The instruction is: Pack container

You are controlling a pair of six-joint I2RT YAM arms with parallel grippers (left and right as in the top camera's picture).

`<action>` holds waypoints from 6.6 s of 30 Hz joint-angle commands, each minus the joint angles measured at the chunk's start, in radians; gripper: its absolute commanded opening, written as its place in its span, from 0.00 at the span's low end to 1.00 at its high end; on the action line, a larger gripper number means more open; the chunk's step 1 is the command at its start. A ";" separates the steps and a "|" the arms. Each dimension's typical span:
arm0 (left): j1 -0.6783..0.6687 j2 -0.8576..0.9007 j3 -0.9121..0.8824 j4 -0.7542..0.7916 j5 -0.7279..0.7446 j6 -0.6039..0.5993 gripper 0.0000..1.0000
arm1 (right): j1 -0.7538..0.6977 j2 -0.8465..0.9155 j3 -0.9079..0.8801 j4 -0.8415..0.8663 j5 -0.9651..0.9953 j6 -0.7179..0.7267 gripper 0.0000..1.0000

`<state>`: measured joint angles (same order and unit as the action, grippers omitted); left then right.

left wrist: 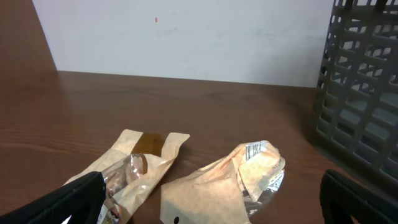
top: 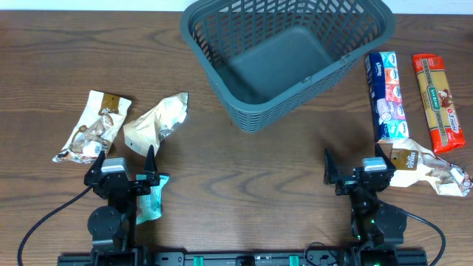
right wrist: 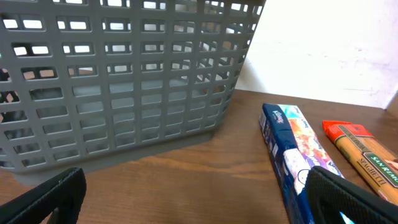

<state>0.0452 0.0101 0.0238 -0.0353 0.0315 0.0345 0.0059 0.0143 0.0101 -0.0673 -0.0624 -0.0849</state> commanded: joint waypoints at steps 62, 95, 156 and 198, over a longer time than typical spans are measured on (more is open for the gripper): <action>0.003 -0.006 0.188 -0.155 0.713 -0.328 0.99 | 0.006 -0.009 0.126 0.074 0.011 0.043 0.99; 0.000 0.106 0.822 -0.560 0.948 -0.328 0.99 | 0.007 0.462 1.396 -0.974 -0.447 0.294 0.99; 0.056 0.469 1.025 -1.093 0.973 -0.355 0.99 | -0.192 1.716 2.155 -1.109 -0.656 -0.044 0.99; -0.710 1.066 1.017 -0.668 0.359 -0.499 0.99 | -0.199 1.752 2.155 -1.098 -0.628 -0.042 0.99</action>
<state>-0.6384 1.0531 1.0206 -0.7155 0.4236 -0.4885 -0.1867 1.7653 2.1532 -1.1824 -0.6559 -0.1127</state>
